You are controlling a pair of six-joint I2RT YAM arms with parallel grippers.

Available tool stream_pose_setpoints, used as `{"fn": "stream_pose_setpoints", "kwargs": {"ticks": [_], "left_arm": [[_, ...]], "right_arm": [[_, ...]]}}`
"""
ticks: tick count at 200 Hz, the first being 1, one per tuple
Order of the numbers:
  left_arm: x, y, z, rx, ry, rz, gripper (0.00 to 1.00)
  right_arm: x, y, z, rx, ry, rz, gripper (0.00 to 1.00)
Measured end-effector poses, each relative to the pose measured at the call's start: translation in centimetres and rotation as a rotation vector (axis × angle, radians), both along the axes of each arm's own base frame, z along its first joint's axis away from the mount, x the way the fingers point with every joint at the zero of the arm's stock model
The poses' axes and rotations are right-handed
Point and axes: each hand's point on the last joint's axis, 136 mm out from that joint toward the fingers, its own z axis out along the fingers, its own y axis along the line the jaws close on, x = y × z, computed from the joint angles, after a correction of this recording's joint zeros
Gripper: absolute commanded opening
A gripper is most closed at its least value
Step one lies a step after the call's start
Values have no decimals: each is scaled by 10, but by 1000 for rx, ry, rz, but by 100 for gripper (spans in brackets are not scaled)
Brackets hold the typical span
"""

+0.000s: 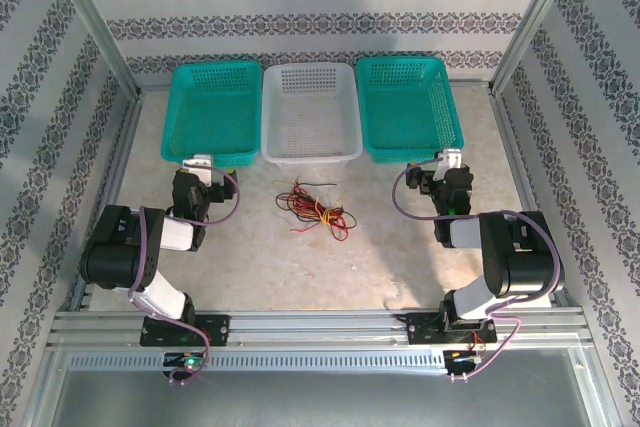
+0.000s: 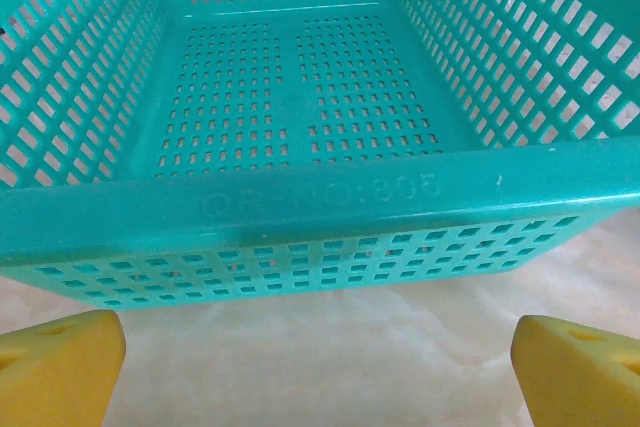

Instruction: Untangle the cables

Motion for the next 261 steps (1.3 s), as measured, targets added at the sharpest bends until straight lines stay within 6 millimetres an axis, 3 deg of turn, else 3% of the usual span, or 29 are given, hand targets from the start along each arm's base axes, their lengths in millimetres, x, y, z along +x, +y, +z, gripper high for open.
{"fn": "stream_pose_setpoints", "kwargs": {"ticks": [170, 195, 209, 234, 249, 261], "left_arm": [[2, 1, 0, -8, 8, -8, 99], [-2, 0, 3, -8, 20, -12, 99], [-7, 2, 21, 7, 9, 15, 99], [-10, 7, 95, -41, -149, 96, 99], [-15, 12, 127, -138, -198, 152, 99], [-22, 13, 141, -232, -205, 191, 99]], "right_arm": [[0, 0, 0, 0, 0, 0, 99], [-9, 4, 11, -36, -17, -27, 98], [-24, 13, 34, -51, -51, -28, 98], [-51, 8, 100, -11, -194, -100, 98], [-69, 2, 114, 10, -216, -151, 98], [-81, -1, 111, 25, -184, -186, 98]]}}
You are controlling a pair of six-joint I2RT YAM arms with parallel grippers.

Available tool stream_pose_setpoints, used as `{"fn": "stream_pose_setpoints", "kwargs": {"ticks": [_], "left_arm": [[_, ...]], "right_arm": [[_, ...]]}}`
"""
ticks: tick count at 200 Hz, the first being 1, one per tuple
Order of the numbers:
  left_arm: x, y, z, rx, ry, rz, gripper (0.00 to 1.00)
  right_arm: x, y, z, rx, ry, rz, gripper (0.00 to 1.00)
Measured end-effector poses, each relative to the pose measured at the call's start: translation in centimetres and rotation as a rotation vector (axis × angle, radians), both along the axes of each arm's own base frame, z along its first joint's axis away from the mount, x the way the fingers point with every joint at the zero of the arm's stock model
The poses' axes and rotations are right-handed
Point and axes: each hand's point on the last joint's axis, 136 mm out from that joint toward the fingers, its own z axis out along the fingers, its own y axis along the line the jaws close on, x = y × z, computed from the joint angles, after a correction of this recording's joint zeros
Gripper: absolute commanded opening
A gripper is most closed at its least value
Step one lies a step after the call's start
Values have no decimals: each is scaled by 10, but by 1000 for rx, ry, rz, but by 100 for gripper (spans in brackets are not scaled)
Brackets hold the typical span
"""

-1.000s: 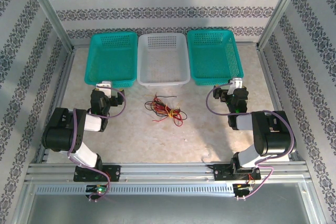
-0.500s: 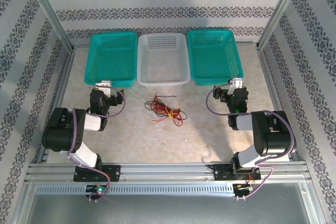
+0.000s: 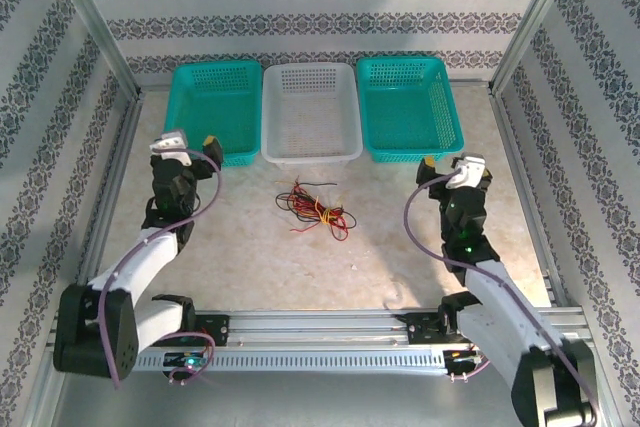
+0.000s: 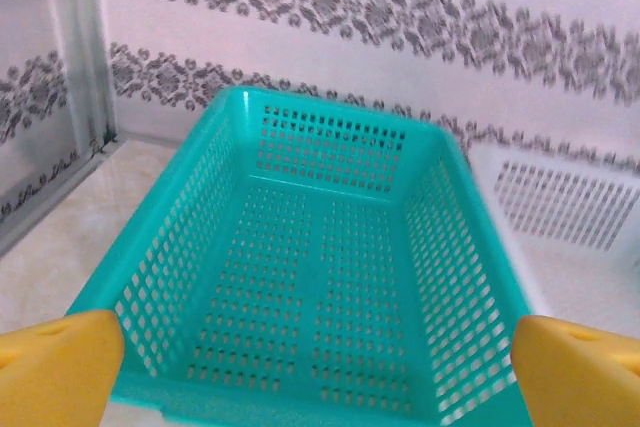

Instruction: Untangle the cables

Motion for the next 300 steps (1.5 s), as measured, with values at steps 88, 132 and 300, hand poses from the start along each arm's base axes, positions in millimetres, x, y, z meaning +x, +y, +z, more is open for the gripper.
{"fn": "stream_pose_setpoints", "kwargs": {"ticks": [88, 132, 300], "left_arm": [[-77, -149, -47, -121, 337, -394, 93], [-74, -167, -42, -152, 391, -452, 89], [-86, -196, -54, -500, 585, -522, 86]], "right_arm": [[-26, 82, -49, 387, 484, 40, 98], [-49, 143, -108, 191, 796, 77, 98], [-30, 258, -154, 255, 966, 643, 46]]}}
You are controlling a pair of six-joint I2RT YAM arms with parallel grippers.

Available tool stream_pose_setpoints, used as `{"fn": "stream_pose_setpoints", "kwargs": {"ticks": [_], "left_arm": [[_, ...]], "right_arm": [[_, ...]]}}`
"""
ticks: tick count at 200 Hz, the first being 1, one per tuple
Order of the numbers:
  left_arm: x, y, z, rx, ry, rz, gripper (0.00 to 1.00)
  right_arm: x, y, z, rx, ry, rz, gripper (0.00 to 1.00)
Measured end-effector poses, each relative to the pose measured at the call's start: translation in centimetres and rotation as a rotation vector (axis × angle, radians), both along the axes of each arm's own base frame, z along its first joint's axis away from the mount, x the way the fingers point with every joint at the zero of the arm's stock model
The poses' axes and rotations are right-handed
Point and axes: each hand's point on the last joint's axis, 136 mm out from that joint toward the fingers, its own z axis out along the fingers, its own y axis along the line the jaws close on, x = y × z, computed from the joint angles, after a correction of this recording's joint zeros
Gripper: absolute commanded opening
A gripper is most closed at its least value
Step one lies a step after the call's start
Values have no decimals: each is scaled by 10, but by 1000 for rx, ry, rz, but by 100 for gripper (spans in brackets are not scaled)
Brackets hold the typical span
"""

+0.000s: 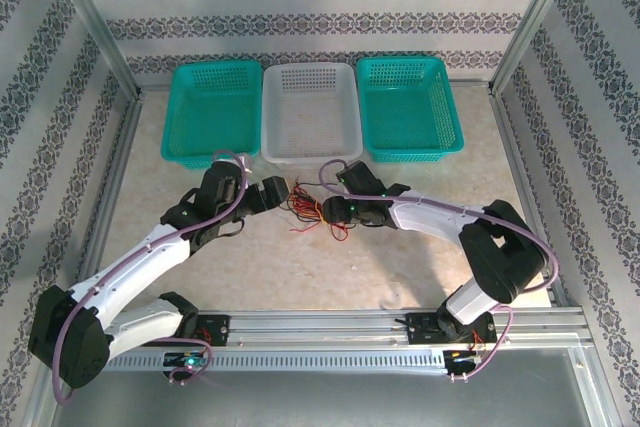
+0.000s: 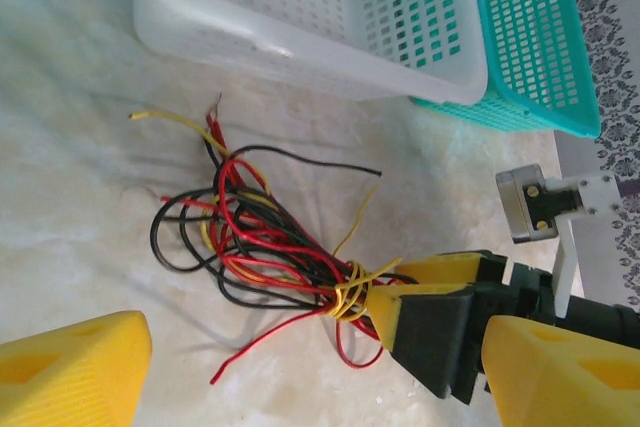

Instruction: Untangle the cables

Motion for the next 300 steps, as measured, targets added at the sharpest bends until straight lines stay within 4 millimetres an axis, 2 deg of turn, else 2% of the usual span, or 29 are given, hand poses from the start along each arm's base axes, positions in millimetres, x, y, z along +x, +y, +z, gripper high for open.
{"fn": "stream_pose_setpoints", "kwargs": {"ticks": [38, 78, 93, 116, 127, 155, 181, 200, 211, 227, 257, 272, 286, 300], "left_arm": [[-5, 3, -20, -36, 90, 38, 89], [-4, 2, -24, -85, 137, 76, 93], [-4, -3, -25, -110, 155, 64, 94], [-6, -11, -26, -141, 186, 38, 100], [-7, -15, -25, -165, 195, 26, 99], [-4, -26, -10, -243, 177, -2, 99], [-2, -31, 2, -296, 155, -11, 100], [0, -36, 9, -335, 149, -19, 87], [1, -37, 12, -358, 148, -15, 68], [3, -37, 14, -376, 142, -9, 47], [6, -40, 24, -420, 123, -18, 16], [8, -43, 29, -441, 109, -34, 3], [10, -44, 32, -452, 100, -41, 0], [12, -48, 35, -470, 91, -58, 0]], "right_arm": [[3, 12, 3, 48, -23, 39, 18], [-9, 8, 17, 88, -68, 57, 0], [-15, 11, 33, 109, -102, 76, 0], [-26, 23, 69, 162, -185, 125, 0], [-31, 30, 86, 179, -226, 151, 0], [-38, 48, 126, 216, -318, 201, 0], [-40, 60, 148, 234, -367, 222, 0], [-44, 67, 157, 241, -381, 239, 0], [-44, 70, 161, 241, -390, 241, 0], [-44, 73, 166, 241, -404, 242, 0], [-43, 73, 164, 233, -404, 233, 0], [-43, 72, 164, 231, -404, 230, 0], [-41, 71, 165, 229, -409, 220, 9], [-39, 67, 167, 220, -420, 200, 28]]}}
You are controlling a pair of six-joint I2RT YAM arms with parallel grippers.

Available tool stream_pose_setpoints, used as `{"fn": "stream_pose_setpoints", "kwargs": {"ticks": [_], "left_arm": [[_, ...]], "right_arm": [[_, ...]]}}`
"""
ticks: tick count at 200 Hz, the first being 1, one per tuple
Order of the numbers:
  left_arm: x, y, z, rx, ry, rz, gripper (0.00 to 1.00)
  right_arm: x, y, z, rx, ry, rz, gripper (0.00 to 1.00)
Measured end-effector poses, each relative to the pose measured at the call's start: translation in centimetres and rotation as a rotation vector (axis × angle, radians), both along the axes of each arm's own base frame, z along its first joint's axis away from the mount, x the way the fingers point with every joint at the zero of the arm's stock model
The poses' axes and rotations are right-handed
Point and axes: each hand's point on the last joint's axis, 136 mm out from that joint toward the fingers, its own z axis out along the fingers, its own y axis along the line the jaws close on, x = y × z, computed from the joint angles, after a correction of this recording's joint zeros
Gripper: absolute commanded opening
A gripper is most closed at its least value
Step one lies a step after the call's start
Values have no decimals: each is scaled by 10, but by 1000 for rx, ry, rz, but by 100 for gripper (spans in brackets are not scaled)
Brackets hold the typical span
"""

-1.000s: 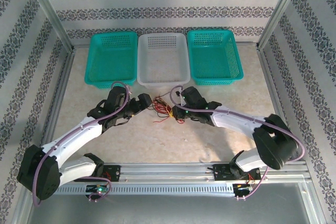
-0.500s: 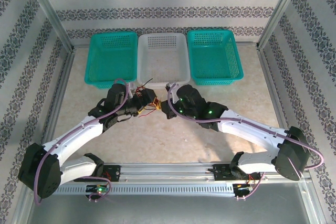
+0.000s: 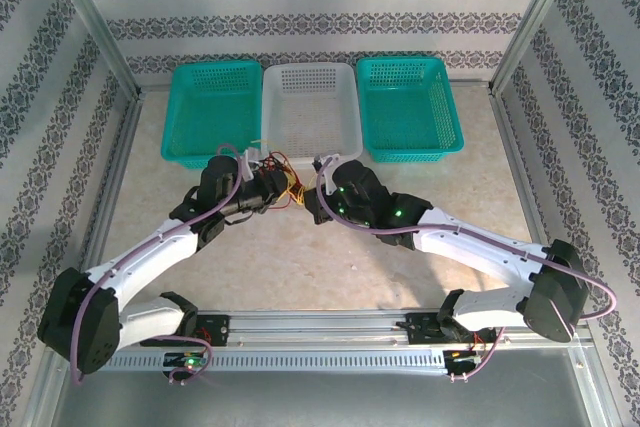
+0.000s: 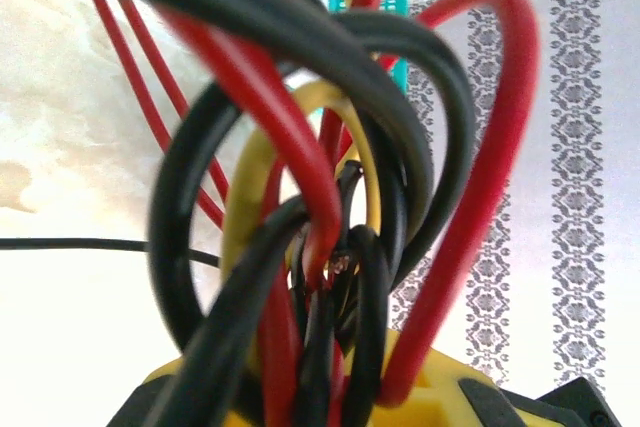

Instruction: Untangle the cables

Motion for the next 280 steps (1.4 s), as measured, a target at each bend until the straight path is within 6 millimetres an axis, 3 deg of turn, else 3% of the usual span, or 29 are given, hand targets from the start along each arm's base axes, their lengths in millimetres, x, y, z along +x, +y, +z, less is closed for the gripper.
{"fn": "stream_pose_setpoints", "kwargs": {"ticks": [13, 24, 28, 64, 87, 114, 135, 173, 212, 280], "left_arm": [[2, -4, 7, -26, -26, -17, 0], [4, -6, 13, -46, -54, -27, 0], [5, -6, 16, -53, -67, -30, 0], [12, -9, 30, -94, -131, -51, 0], [16, -14, 40, -132, -182, -78, 0], [17, -19, 63, -205, -263, -108, 0], [14, -21, 84, -258, -336, -131, 0], [2, -24, 112, -331, -437, -188, 0], [-11, -26, 129, -379, -494, -250, 0], [-22, -29, 136, -408, -508, -311, 0]], "right_arm": [[1, -7, 7, 1, -10, -28, 54], [0, -13, 19, 3, -30, -52, 89], [0, -17, 26, 5, -41, -66, 97], [4, -66, 103, 62, -168, -246, 98], [6, -100, 135, 140, -185, -318, 88], [26, -125, 137, 257, -77, -370, 78], [31, -108, 122, 290, 43, -314, 76], [33, -78, 99, 312, 200, -230, 56], [38, -62, 113, 384, 221, -185, 43], [53, -67, 128, 483, 204, -202, 12]]}}
